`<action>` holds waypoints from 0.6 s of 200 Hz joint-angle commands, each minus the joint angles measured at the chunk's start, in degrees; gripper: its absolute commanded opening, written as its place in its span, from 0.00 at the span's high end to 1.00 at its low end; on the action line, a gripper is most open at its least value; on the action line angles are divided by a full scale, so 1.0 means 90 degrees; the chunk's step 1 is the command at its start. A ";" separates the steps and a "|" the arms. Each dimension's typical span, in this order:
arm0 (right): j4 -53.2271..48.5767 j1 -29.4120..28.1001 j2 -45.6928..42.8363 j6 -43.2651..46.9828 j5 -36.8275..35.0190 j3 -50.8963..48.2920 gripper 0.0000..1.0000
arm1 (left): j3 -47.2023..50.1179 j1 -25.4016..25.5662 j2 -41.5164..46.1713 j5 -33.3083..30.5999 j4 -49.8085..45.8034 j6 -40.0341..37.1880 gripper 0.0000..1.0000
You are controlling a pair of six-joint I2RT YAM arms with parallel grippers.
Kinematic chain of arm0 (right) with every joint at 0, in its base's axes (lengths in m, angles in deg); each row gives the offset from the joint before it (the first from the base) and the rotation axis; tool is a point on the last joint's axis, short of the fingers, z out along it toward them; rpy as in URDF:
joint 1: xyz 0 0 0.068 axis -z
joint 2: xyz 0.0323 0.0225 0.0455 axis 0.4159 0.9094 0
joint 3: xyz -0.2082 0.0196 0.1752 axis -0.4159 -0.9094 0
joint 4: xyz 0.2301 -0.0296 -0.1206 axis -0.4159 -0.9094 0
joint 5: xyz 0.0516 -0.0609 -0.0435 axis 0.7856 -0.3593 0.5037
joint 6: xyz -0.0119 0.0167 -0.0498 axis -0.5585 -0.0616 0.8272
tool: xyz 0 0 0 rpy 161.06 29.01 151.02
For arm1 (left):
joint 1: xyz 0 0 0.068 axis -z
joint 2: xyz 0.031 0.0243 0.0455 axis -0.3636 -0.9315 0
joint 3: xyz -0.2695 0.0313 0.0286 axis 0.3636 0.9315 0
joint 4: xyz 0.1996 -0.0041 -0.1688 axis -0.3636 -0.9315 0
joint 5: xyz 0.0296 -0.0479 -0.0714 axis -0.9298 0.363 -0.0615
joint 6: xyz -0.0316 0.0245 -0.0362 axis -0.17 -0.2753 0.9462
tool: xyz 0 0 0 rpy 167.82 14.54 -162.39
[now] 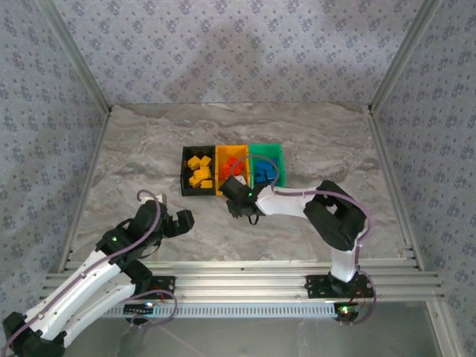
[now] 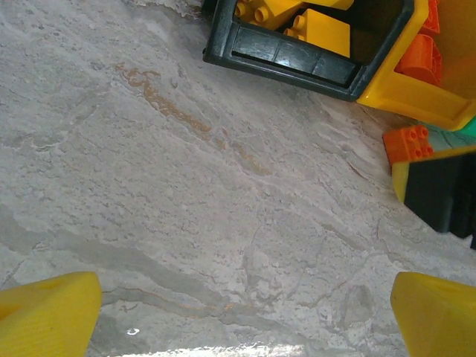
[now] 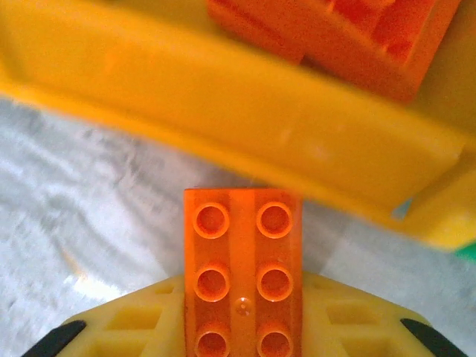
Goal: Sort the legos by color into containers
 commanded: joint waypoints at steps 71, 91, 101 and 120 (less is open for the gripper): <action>-0.0357 -0.0117 -0.1720 -0.0122 0.0259 0.0393 0.72 | -0.0046 -0.0055 -0.0092 -0.0104 0.0263 0.0052 0.00; -0.0530 0.0311 -0.1126 -0.0051 0.0063 0.1189 0.71 | -0.0052 -0.0056 -0.0090 -0.0080 0.0243 0.0073 0.00; -0.0683 0.0511 -0.0769 -0.0021 -0.0014 0.1598 0.71 | -0.0052 -0.0057 -0.0084 -0.0079 0.0221 0.0093 0.00; -0.1087 0.0764 -0.0037 0.0047 -0.0292 0.2359 0.70 | -0.0066 -0.0053 -0.0079 -0.0104 0.0206 0.0136 0.00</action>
